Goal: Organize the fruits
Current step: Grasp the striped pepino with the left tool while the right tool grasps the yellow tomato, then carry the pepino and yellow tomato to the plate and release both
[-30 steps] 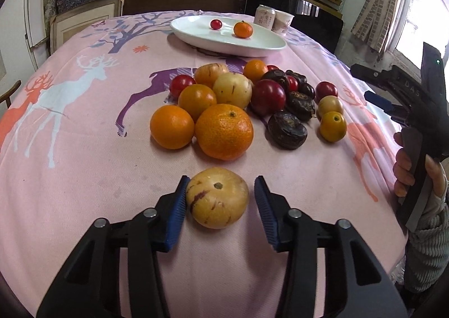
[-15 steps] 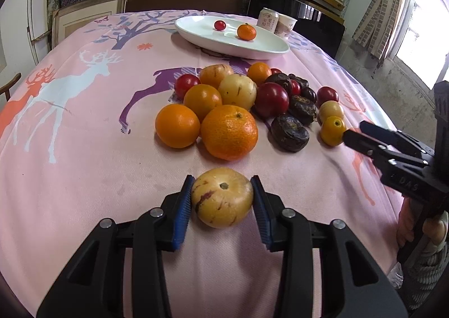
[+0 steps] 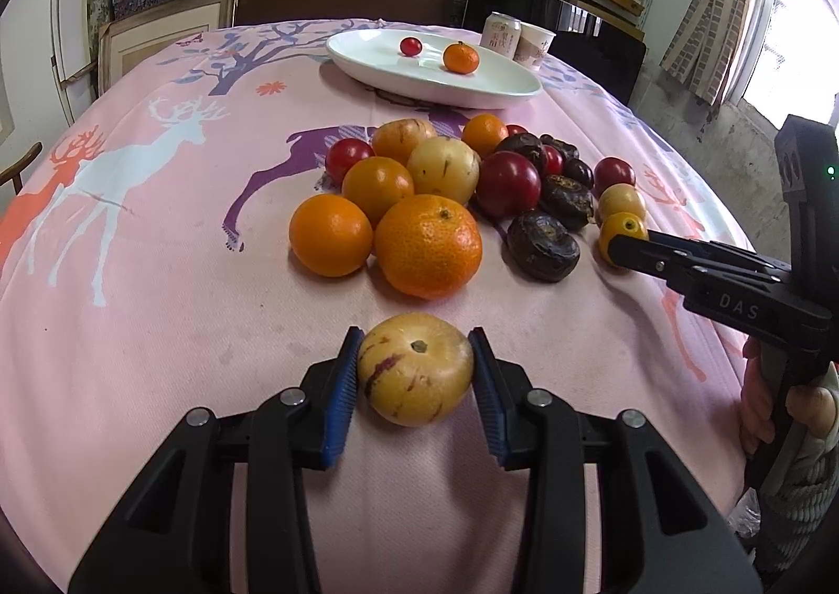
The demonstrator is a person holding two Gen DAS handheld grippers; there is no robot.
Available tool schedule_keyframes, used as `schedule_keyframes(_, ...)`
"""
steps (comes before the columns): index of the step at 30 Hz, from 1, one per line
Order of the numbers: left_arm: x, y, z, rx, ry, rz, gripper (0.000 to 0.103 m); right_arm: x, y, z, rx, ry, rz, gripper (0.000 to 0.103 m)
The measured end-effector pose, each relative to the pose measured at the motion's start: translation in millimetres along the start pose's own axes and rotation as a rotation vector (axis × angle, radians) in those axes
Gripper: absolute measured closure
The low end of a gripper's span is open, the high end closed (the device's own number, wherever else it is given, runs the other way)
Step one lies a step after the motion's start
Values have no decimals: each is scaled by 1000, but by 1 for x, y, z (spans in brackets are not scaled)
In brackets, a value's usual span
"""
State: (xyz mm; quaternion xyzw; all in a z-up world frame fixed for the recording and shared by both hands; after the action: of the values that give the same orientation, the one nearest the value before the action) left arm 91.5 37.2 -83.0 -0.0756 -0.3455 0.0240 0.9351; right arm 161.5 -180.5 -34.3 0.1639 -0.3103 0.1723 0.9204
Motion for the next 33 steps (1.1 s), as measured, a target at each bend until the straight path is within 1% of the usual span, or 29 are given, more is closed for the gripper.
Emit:
schedule_keyframes(8, -1, 3, 1, -21, -5, 26, 63, -1, -4, 3, 26, -15, -29, 66)
schedule_keyframes(13, 3, 7, 8, -39, -30, 46, 63, -4, -2, 17, 24, -69, -10, 66)
schedule_keyframes(15, 10, 8, 10, -31, -32, 37, 63, -1, -4, 24, 42, -88, -21, 65)
schedule_keyframes(17, 28, 10, 13, -20, -45, 22, 63, 8, -9, 32, 61, -111, -38, 66)
schedule_keyframes(18, 35, 11, 15, -20, -49, 18, 63, 19, -12, 38, 58, -132, -37, 66)
schedule_keyframes(20, 62, 11, 17, -17, -70, 7, 63, 36, -16, 44, 45, -159, -30, 65)
schedule_keyframes(23, 106, 10, 10, 6, -102, -9, 63, 73, -23, 49, 23, -202, -25, 65)
schedule_keyframes(25, 135, 8, -1, -9, -106, -7, 63, 99, -29, 44, 14, -220, -28, 65)
schedule_keyframes(27, 160, 7, -13, -9, -114, -5, 63, 122, -32, 30, 20, -214, -33, 65)
schedule_keyframes(29, 186, 5, -35, 6, -105, -6, 63, 141, -35, 8, 20, -199, -39, 65)
schedule_keyframes(33, 215, 6, -81, 14, -58, 1, 63, 165, -39, -37, 22, -151, -54, 65)
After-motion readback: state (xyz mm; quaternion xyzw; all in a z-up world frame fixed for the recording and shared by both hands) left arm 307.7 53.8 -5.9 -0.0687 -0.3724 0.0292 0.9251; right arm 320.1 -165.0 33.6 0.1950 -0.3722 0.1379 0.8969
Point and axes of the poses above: each gripper's, at about its wrist camera, not at the fingertips, and z roughly against the way its jaws point, y to its left, x to its top, the point moved 3 cm from there along -z, roughly the way its jaws point, and after that the axes turned 2 degrees about -y, right-handed, at the moved point
